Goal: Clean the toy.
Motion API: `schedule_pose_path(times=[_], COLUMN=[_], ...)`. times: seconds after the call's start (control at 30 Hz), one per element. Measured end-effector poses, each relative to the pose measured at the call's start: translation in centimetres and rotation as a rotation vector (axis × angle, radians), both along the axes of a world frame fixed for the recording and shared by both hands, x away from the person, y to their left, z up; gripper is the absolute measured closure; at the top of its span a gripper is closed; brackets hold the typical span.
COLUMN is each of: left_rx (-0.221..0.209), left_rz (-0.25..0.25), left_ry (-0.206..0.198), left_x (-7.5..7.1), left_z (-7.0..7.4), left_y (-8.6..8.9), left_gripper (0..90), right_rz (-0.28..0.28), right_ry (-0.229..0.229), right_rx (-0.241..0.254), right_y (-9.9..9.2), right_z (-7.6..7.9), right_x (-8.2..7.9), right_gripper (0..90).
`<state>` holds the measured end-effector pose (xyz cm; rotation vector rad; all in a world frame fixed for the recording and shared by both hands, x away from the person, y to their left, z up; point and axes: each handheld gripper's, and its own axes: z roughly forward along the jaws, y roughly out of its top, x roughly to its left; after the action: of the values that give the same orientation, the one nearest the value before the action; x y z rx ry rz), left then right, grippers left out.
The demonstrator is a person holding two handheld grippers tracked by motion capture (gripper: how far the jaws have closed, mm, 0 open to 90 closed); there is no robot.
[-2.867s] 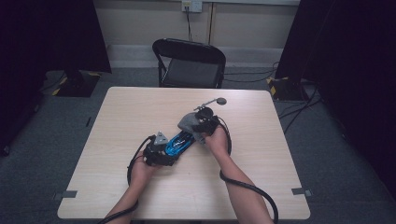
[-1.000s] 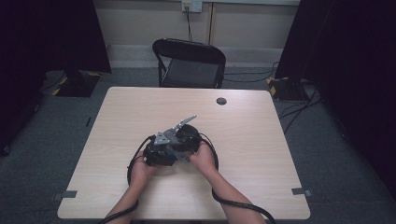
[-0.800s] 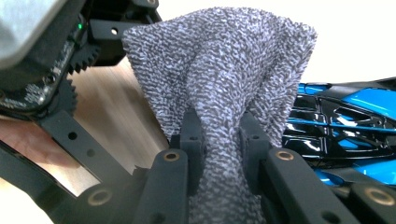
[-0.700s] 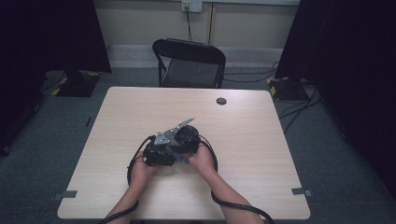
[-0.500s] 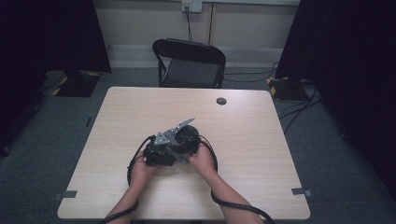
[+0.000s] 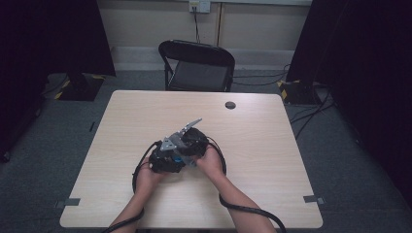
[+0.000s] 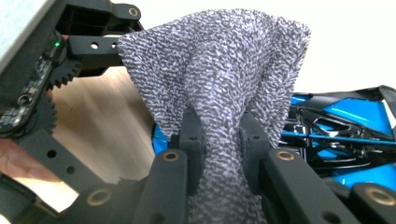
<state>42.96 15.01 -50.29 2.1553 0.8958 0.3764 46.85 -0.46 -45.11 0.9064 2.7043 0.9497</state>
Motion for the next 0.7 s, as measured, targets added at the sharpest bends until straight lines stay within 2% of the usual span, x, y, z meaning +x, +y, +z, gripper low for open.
schedule_pose_path(times=[0.23,0.43,0.7], left_rx=[0.001,0.001,0.0], left_rz=[-0.001,0.0,-0.001], left_ry=[-0.002,-0.001,0.0], left_x=[0.0,0.0,0.0], left_z=[0.0,0.0,0.0], left_y=[0.0,0.0,0.0], left_gripper=[23.6,23.6,23.6], right_rz=[-0.006,-0.02,-0.057], right_ry=[-0.001,0.01,-0.002], right_rx=[-0.017,0.016,0.012], right_y=[0.3,0.1,-0.2], right_z=[0.4,0.4,0.6], right_x=[0.7,1.4,2.3], right_gripper=[76.4,76.3,76.3])
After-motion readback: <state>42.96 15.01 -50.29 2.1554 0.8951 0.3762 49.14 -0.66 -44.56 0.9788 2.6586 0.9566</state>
